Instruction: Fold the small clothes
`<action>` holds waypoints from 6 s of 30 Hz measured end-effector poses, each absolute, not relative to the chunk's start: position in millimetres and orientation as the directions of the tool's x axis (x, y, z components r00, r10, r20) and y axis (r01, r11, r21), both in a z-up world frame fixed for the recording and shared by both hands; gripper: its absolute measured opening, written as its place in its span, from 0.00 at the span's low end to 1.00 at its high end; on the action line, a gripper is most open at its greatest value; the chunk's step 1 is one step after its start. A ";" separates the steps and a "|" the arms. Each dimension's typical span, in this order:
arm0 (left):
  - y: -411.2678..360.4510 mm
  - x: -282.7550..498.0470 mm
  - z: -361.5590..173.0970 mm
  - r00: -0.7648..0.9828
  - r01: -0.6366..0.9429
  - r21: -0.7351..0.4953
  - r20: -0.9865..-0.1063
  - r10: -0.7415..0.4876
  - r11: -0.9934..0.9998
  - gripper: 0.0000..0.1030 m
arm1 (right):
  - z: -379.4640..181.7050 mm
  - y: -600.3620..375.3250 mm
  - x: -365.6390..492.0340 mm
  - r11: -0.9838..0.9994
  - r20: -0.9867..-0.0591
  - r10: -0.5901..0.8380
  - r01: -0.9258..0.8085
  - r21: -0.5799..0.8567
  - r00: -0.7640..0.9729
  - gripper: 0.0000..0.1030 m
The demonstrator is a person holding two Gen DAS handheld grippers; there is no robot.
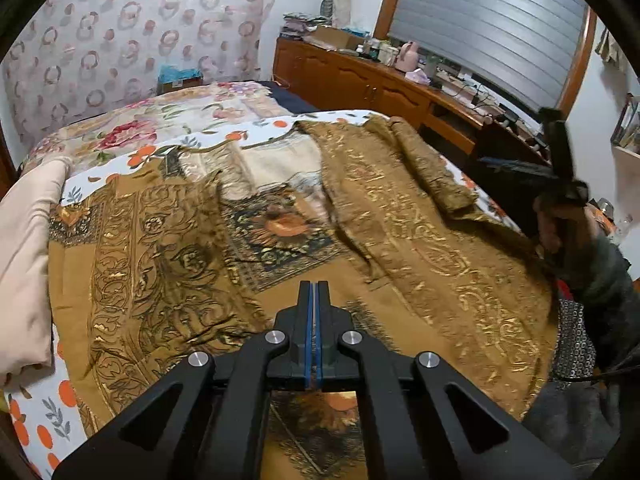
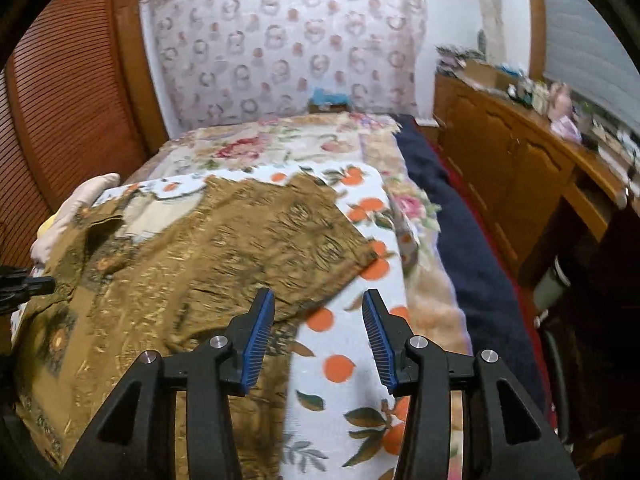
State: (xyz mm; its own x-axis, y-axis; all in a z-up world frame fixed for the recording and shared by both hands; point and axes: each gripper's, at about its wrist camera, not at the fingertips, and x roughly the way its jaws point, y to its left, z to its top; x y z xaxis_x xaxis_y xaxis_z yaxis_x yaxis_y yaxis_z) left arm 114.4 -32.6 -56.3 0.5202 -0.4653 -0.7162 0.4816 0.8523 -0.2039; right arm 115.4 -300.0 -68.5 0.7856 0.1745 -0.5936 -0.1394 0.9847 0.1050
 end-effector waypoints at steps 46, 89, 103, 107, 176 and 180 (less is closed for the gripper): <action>17.1 148.9 -67.5 0.631 0.280 -0.139 -0.719 -0.291 0.950 0.74 | 0.7 -204.4 181.9 0.873 -0.562 0.407 -0.487 0.008 0.720 0.44; 100.9 254.0 -85.4 0.627 0.057 -0.026 -0.777 -0.056 0.998 0.74 | -70.1 -221.0 261.3 0.960 -0.669 0.191 -0.278 -0.024 0.718 0.71; 103.5 254.6 -85.0 0.619 0.091 -0.057 -0.779 -0.101 0.994 0.29 | -70.5 -220.4 261.4 0.960 -0.670 0.190 -0.278 -0.025 0.718 0.72; 99.4 250.2 -85.5 0.616 0.110 -0.050 -0.780 -0.107 0.993 0.29 | -70.4 -220.5 261.3 0.960 -0.670 0.190 -0.278 -0.026 0.718 0.73; 87.8 -55.1 -34.6 0.815 0.217 -0.135 -0.519 -0.256 0.967 0.08 | -55.7 -293.5 -42.8 0.926 -0.512 0.355 -0.371 0.075 0.782 0.05; 89.2 -54.2 -34.0 0.820 0.179 -0.109 -0.532 -0.210 0.978 0.33 | -46.6 -292.3 -56.1 0.922 -0.511 0.337 -0.388 0.009 0.791 0.10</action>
State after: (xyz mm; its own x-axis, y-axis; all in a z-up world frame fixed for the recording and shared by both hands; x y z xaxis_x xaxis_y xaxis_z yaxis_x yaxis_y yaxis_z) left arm -54.2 89.1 -34.0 0.8203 -0.2100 -0.5320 0.1795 0.9777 -0.1093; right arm -56.1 -292.3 -46.6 0.7908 0.3373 -0.5108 -0.3876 0.9218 0.0086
